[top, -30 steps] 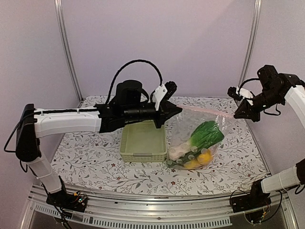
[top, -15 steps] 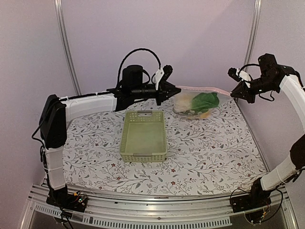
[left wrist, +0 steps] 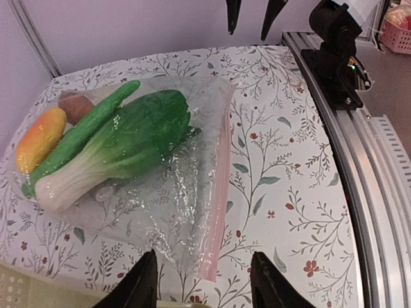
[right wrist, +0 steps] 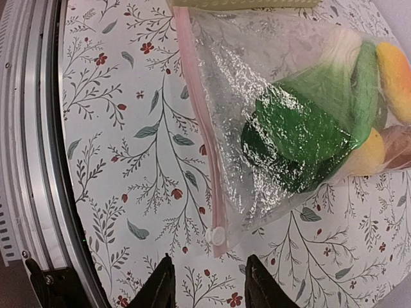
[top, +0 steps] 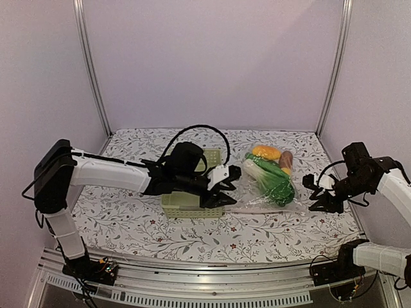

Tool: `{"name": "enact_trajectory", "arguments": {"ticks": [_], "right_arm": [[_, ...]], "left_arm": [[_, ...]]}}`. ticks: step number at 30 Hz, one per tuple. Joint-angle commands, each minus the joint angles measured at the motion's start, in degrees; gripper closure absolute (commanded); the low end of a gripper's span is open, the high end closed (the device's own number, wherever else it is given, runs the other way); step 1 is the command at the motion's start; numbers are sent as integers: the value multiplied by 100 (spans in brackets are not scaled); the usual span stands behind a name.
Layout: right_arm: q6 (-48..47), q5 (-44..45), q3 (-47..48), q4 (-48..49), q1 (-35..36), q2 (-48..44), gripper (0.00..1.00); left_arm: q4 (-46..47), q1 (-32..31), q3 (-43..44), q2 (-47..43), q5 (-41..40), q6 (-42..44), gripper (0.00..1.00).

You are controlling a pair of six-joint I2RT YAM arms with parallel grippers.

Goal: Place the food in the zip-top bag and seal the zipper
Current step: Place the zipper food storage bag at the center of the board, then reset both arms

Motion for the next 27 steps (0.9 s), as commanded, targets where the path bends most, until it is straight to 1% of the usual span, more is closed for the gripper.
{"name": "enact_trajectory", "arguments": {"ticks": [1, 3, 4, 5, 6, 8, 9, 10, 12, 13, 15, 16, 17, 19, 20, 21, 23, 25, 27], "right_arm": [[19, 40, 190, -228, 20, -684, 61], [403, -144, 399, -20, 20, -877, 60], [709, -243, 509, 196, 6, -909, 60], [980, -313, 601, 482, 11, -906, 59], [1512, -398, 702, 754, 5, -865, 58], [2208, -498, 872, 1490, 11, -784, 52], [2772, -417, 935, 1868, 5, -734, 43], [3134, -280, 985, 2242, 6, -705, 30], [4131, 36, 1139, 2869, 4, -600, 7], [4419, 139, 1219, 3100, 5, -552, 2], [5045, 347, 1388, 3544, 6, -418, 1], [5577, 542, 1440, 3726, 11, -322, 1], [5853, 737, 1504, 3878, 11, -257, 1], [6473, 1404, 1558, 4084, 4, -55, 1], [6659, 1800, 1574, 4145, 7, 15, 1], [6800, 2204, 1575, 4187, 7, 88, 1], [6770, 2622, 1508, 4338, 10, 170, 1], [6714, 2636, 1331, 4556, 10, 132, 1], [6612, 2436, 1110, 4766, 6, 25, 1]], "left_arm": [[-89, 115, -347, -1125, -456, 62, 48], [-94, 125, -465, -1478, -910, -140, 43], [-142, 128, -468, -1640, -1218, -269, 39], [-213, 131, -449, -1788, -1601, -413, 33], [-321, 141, -392, -1906, -1999, -570, 30], [-646, 211, -203, -2113, -2753, -906, 23], [-942, 266, -97, -2217, -3060, -1078, 3], [-1163, 354, -4, -2315, -3264, -1265, 1], [-1452, 559, 127, -2550, -3574, -1663, 0], [-1514, 675, 145, -2671, -3796, -1889, 0], [-1580, 911, 79, -2989, -4254, -2349, 0], [-1623, 1079, 49, -3068, -4401, -2591, 0], [-1709, 1262, 5, -3194, -4501, -2804, 0], [-1889, 1719, -82, -3424, -4694, -3350, 0], [-1888, 1900, -135, -3532, -4680, -3444, 1], [-1841, 2050, -191, -3624, -4638, -3432, 0], [-1596, 2197, -367, -3829, -4676, -3140, 0], [-1116, 2207, -754, -4082, -4809, -2777, 0], [-628, 2230, -1196, -4347, -4816, -2717, 0]]}}
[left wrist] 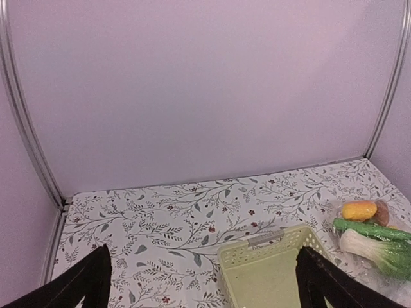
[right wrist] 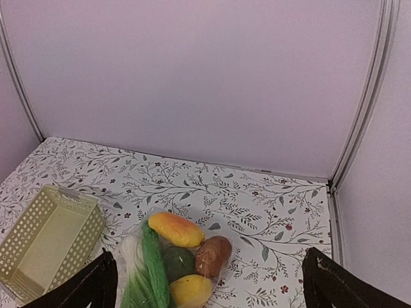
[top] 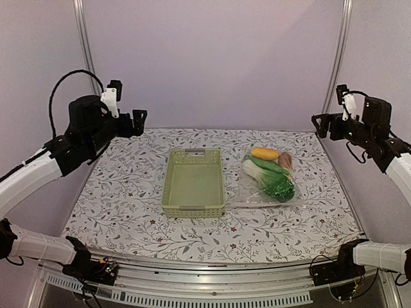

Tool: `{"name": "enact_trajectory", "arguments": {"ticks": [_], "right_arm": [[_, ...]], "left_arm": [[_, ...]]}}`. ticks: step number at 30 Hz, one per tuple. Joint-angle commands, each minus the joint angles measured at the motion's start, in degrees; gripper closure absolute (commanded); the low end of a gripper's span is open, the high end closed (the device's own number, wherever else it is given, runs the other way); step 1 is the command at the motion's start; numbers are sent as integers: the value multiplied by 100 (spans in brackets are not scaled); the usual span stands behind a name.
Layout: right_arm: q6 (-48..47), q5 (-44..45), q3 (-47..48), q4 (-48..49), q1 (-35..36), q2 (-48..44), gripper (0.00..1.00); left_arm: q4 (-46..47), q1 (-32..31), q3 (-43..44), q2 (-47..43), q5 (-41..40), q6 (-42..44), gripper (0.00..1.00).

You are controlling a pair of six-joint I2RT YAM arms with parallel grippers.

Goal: Place the food in the zip-top bag and seal the zipper
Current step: Reset both arms

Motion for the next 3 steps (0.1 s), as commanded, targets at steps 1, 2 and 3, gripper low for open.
{"name": "enact_trajectory", "arguments": {"ticks": [1, 2, 3], "right_arm": [[307, 324, -386, 627, 5, -179, 1], [304, 200, -455, 637, 6, -209, 1], [288, 82, -525, 662, -2, -274, 1]], "left_arm": [[807, 48, -849, -419, -207, 155, 0], [932, 84, -1034, -491, -209, 173, 0], [1020, 124, -1181, -554, -202, 168, 0]]}}
